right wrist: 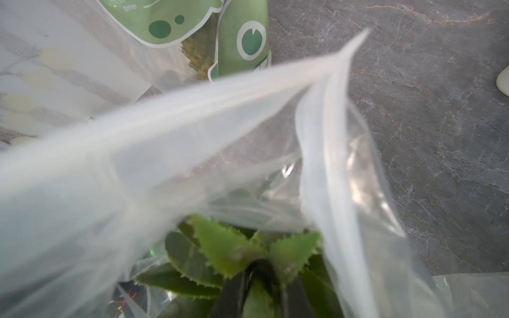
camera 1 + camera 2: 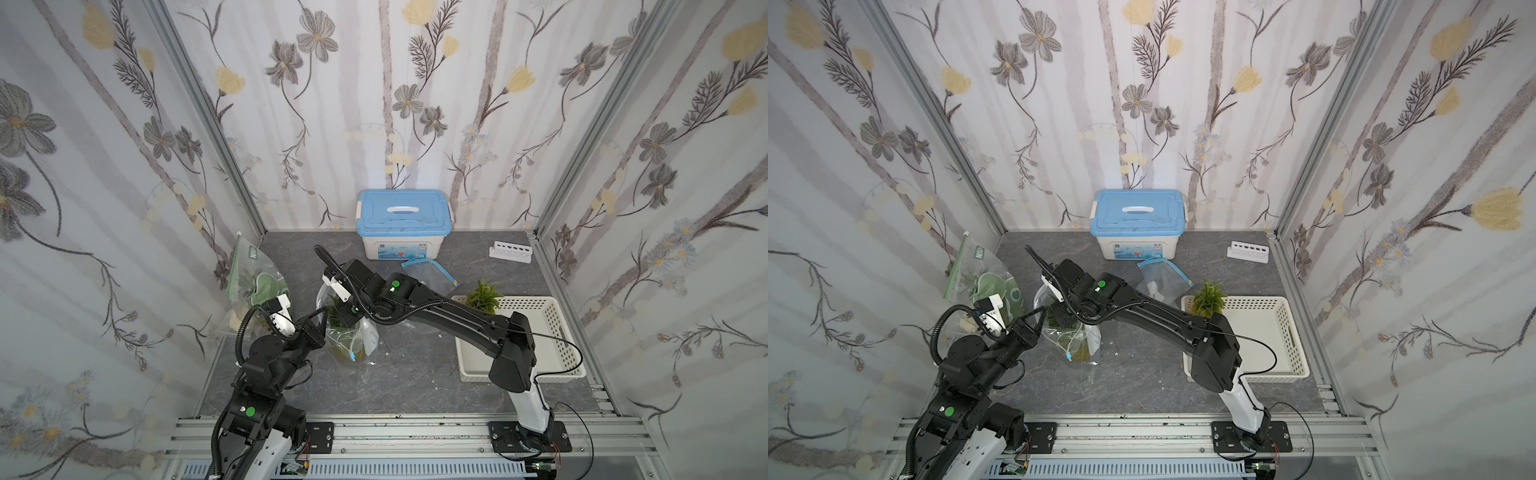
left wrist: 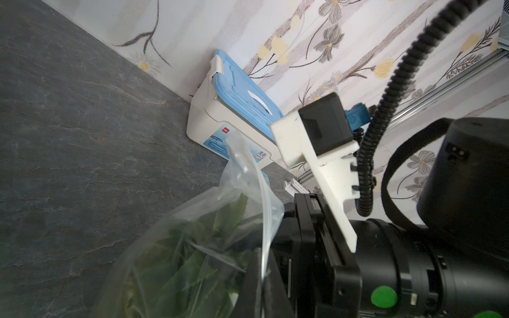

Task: Open the zip-top bag and take out the pineapple
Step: Pick up the pineapple from the zipper food storage bag.

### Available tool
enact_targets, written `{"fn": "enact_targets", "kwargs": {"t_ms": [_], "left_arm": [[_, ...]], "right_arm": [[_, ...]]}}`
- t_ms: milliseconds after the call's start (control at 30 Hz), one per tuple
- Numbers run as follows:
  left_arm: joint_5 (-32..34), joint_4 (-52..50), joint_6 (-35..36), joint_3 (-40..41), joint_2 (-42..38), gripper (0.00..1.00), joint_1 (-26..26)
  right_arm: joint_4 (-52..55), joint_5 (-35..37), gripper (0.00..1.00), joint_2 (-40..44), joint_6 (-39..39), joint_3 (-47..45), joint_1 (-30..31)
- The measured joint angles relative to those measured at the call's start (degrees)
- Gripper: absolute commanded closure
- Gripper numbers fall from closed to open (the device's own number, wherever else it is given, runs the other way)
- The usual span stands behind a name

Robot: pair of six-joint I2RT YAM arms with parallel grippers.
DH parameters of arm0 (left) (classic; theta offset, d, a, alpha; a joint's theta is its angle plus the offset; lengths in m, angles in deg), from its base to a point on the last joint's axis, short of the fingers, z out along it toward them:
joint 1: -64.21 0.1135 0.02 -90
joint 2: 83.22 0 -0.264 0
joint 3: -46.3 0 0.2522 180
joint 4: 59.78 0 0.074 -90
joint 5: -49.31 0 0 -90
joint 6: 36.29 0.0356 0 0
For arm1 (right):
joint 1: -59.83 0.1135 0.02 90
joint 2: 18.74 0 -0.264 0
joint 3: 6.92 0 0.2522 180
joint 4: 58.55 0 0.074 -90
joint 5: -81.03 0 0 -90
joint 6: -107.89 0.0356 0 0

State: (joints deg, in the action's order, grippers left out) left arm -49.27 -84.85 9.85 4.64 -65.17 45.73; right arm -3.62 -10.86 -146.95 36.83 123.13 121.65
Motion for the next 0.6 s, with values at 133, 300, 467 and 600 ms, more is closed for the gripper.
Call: {"fn": "enact_targets", "kwargs": {"t_ms": [133, 300, 467, 600], "left_arm": [[0.04, 0.0, 0.04, 0.0, -0.07, 0.72, 0.0], [2.1, 0.0, 0.79, 0.04, -0.15, 0.42, 0.0], [2.69, 1.75, 3.65, -1.33, 6.82, 0.29, 0.37], [2.03, 6.19, 4.02, -0.79, 12.83, 0.2, 1.05]], "right_arm": [[0.46, 0.37, 1.0, 2.14, 0.28, -1.81, 0.0], [4.48, 1.79, 1.0, 6.88, 0.68, -4.85, -0.26], [6.99, 3.76, 1.0, 14.53, 0.33, -6.99, -2.21], [5.77, 5.18, 1.0, 20.26, -0.02, -9.94, -4.44]]}}
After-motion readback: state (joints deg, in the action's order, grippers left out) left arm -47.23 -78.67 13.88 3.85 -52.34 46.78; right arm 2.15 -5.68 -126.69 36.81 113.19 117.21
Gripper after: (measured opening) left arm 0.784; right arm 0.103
